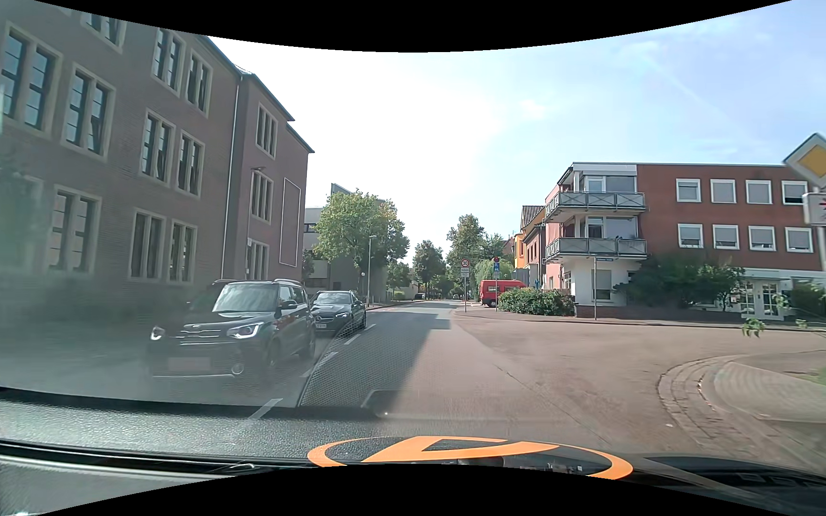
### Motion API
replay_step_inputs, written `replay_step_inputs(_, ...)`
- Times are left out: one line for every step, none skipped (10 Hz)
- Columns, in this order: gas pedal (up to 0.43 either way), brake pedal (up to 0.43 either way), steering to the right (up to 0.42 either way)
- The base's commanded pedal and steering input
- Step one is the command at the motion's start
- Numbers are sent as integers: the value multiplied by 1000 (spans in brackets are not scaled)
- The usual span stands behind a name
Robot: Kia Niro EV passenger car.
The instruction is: Follow the waypoints while adhering to traffic rules and regulations
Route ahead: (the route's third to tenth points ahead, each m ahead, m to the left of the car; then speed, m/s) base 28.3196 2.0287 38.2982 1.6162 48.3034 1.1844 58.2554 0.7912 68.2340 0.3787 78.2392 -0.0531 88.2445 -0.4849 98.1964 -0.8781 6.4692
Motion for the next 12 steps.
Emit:
replay_step_inputs(87, 0, -12)
replay_step_inputs(87, 0, -12)
replay_step_inputs(87, 0, -12)
replay_step_inputs(87, 0, -12)
replay_step_inputs(87, 0, -10)
replay_step_inputs(87, 0, -9)
replay_step_inputs(87, 0, -8)
replay_step_inputs(87, 0, -8)
replay_step_inputs(87, 0, -8)
replay_step_inputs(87, 0, -7)
replay_step_inputs(87, 0, -6)
replay_step_inputs(87, 0, -5)
